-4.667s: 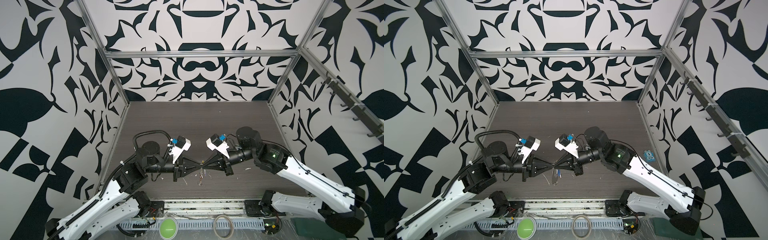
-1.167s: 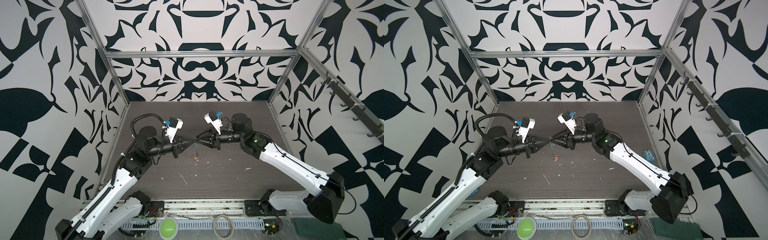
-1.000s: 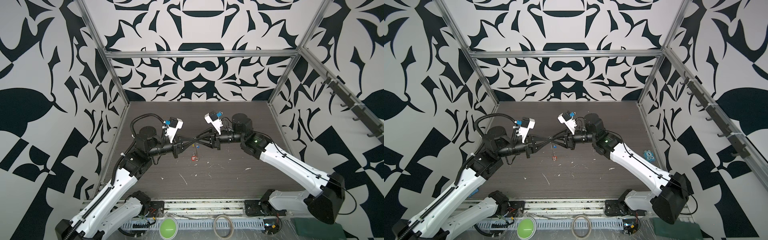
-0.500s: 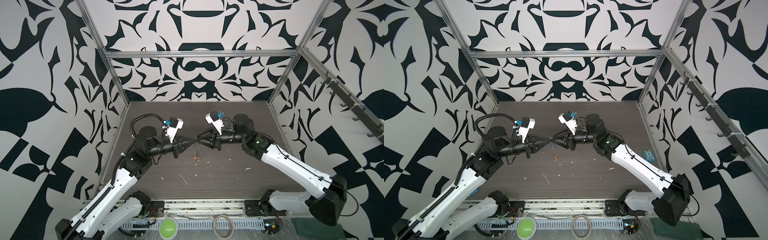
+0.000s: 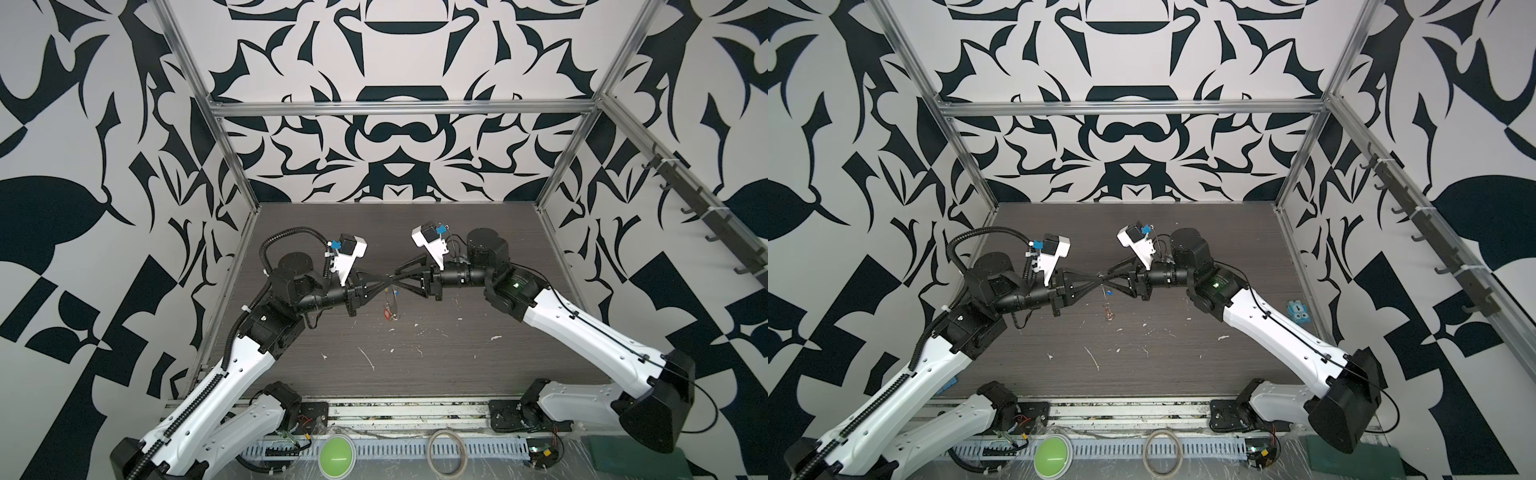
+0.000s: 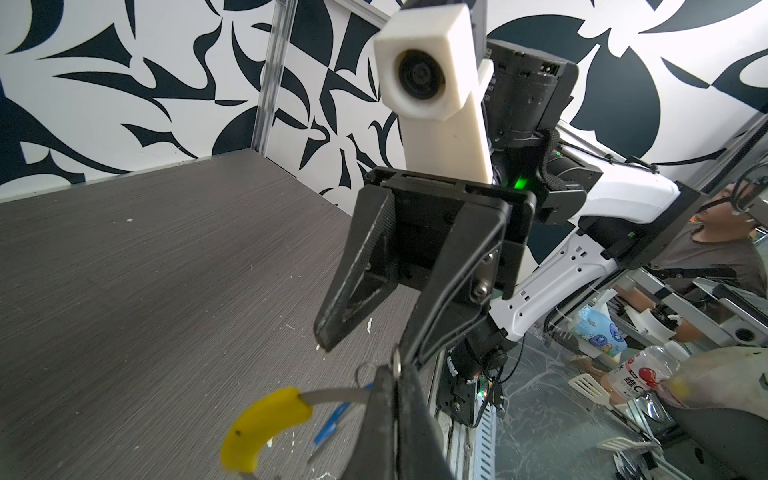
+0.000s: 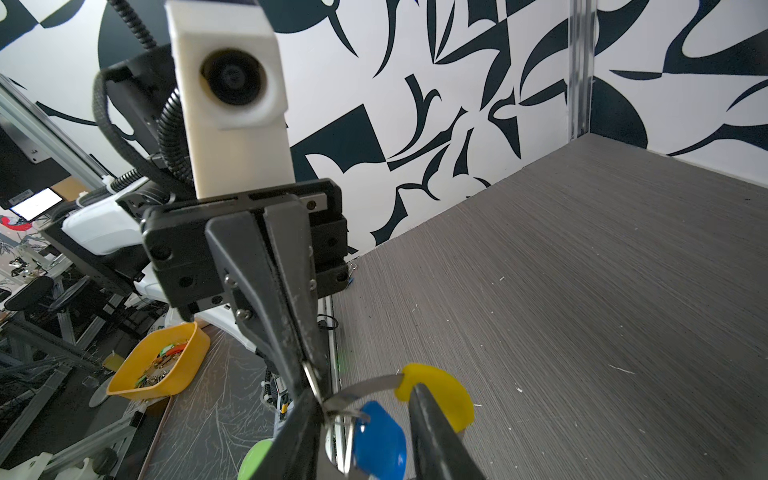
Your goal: Remove the keys from the keyring
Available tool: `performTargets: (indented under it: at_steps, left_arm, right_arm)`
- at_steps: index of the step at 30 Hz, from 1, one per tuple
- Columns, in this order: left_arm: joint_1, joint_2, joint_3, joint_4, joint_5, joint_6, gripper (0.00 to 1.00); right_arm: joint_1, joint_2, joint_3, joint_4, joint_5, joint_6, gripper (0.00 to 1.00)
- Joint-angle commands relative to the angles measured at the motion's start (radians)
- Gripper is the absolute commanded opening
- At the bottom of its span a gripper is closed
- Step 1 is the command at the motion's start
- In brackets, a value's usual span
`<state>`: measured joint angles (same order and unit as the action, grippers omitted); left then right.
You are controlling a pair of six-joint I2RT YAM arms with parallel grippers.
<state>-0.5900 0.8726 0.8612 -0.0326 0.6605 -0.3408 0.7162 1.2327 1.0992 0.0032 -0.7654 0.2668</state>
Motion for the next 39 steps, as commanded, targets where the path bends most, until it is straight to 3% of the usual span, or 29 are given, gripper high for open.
performTargets:
  at_steps: [1, 39]
  left_arm:
    - [-0.024, 0.017, 0.022, -0.002, 0.029, 0.002, 0.00]
    - [-0.023, 0.023, 0.023, -0.020, -0.027, 0.007, 0.00]
  right_arm:
    - [0.034, -0.036, 0.006, 0.111, -0.015, 0.008, 0.39]
    - [0.034, -0.116, -0.030, 0.040, 0.007, -0.026, 0.41]
